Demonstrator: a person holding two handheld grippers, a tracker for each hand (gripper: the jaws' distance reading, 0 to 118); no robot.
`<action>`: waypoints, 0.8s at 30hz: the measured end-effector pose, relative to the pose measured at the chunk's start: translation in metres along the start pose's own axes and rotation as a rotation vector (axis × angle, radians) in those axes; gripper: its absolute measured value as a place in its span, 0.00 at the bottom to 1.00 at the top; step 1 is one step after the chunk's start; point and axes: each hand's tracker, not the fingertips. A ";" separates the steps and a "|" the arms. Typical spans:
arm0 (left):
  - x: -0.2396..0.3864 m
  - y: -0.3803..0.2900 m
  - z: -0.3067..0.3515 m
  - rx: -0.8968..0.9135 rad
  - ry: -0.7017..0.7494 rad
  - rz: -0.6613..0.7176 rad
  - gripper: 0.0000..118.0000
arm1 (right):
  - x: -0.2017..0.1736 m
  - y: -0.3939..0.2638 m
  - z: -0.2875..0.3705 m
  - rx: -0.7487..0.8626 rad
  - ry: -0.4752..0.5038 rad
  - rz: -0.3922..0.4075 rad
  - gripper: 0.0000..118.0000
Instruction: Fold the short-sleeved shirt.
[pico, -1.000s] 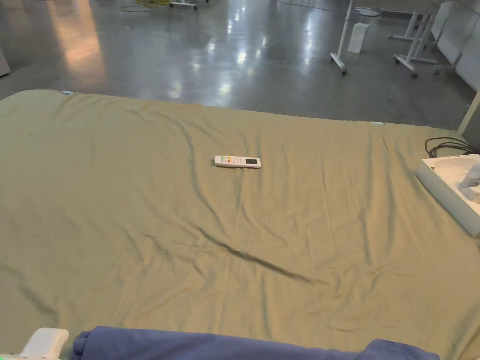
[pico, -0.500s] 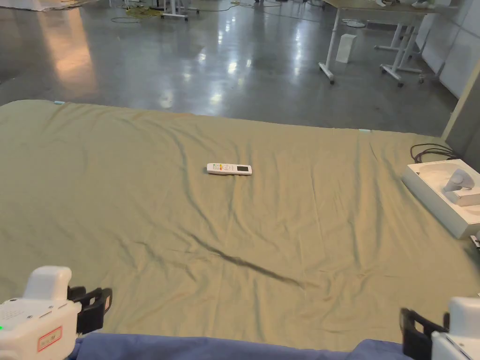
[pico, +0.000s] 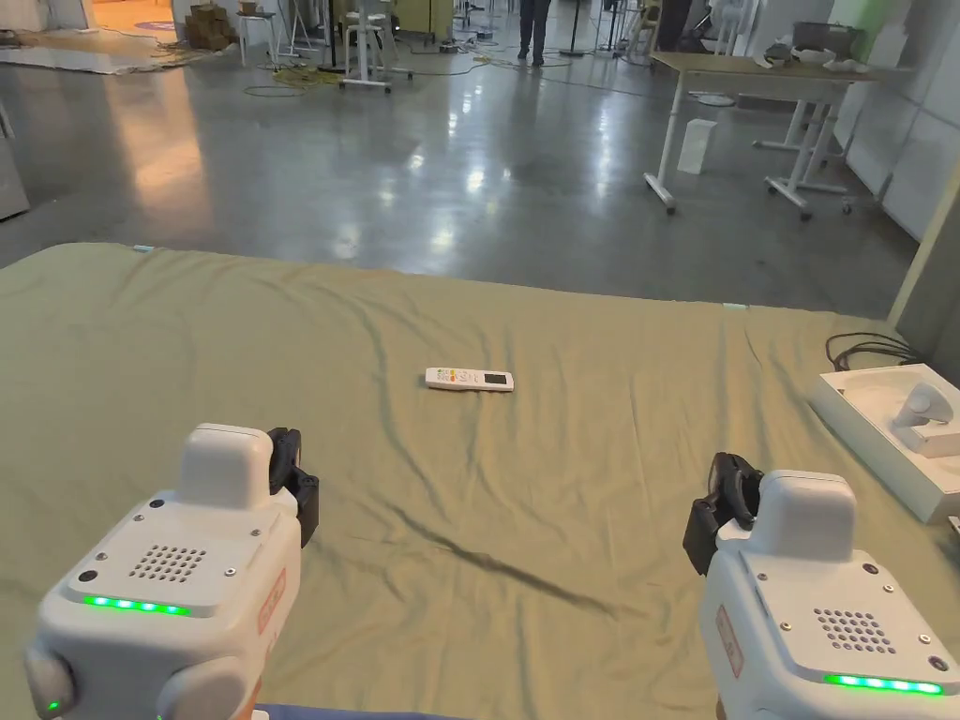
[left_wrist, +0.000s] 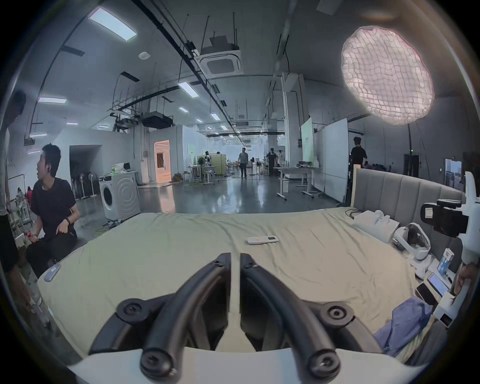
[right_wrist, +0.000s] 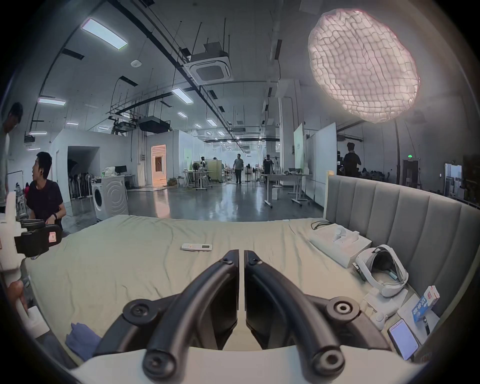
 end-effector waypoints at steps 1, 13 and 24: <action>0.000 0.000 0.001 0.008 0.008 0.005 0.02 | -0.001 0.000 -0.001 0.003 0.010 0.004 0.01; -0.058 -0.010 0.004 -0.110 0.004 0.057 0.02 | -0.002 0.009 0.015 -0.005 0.024 -0.058 0.00; -0.157 -0.068 -0.007 -0.598 -0.112 0.212 0.29 | -0.003 -0.019 -0.005 -0.126 0.036 0.024 0.00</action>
